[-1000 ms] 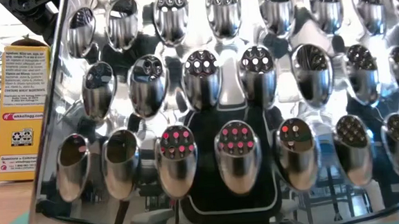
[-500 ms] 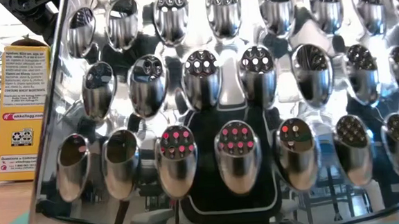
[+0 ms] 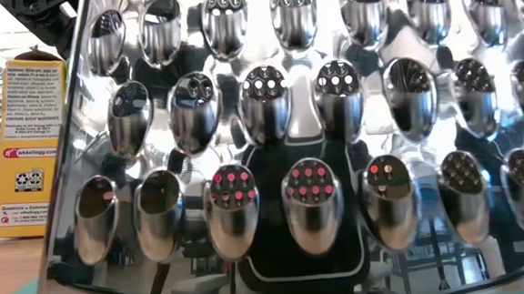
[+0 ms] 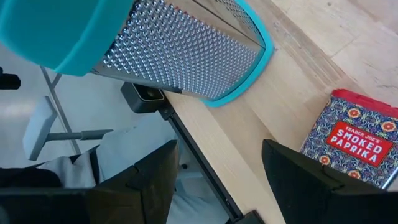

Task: Pick & Place Kitchen Items
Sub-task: Put the red seasoning can into the orange bin

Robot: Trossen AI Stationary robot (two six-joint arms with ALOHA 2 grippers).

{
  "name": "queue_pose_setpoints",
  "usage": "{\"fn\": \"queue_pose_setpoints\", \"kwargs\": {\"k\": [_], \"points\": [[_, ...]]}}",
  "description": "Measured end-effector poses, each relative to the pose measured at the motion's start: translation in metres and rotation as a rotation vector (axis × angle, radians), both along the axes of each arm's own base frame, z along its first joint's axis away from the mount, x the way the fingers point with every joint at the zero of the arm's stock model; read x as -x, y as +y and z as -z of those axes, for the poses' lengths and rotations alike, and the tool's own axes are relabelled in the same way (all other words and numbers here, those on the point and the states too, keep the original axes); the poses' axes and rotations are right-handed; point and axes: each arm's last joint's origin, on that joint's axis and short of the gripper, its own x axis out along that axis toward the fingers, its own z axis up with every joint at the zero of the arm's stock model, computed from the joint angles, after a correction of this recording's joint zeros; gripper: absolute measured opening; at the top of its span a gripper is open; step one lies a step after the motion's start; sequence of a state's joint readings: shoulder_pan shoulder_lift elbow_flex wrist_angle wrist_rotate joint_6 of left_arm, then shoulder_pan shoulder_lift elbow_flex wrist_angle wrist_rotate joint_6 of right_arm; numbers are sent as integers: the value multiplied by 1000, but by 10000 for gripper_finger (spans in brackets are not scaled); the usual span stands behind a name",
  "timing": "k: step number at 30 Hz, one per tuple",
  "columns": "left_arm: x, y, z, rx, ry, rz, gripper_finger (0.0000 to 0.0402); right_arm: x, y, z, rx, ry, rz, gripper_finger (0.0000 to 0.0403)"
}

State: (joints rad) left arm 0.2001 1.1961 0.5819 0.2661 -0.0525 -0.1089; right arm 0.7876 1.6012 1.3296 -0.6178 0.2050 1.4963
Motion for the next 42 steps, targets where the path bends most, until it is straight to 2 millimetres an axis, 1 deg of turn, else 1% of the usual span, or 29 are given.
{"fn": "queue_pose_setpoints", "kwargs": {"k": [3,8,14,23,29,32,36,42], "points": [[0,0,0,0,0,0,186,0,0,0,-2,-7,-3,224],[0,0,0,0,0,0,186,-5,4,-9,-30,-105,-53,224],[0,0,0,0,0,0,186,-3,1,-17,10,-174,-44,224],[0,0,0,0,0,0,186,1,-2,-9,35,-122,-17,224],[0,0,0,0,0,0,186,1,-2,-9,41,-126,-23,224],[0,0,0,0,0,0,186,2,0,-9,43,-135,-36,224],[0,0,0,0,0,0,186,2,0,-9,92,-165,-71,224],[0,0,0,0,0,0,186,-2,3,-14,100,-242,-122,224]]}}
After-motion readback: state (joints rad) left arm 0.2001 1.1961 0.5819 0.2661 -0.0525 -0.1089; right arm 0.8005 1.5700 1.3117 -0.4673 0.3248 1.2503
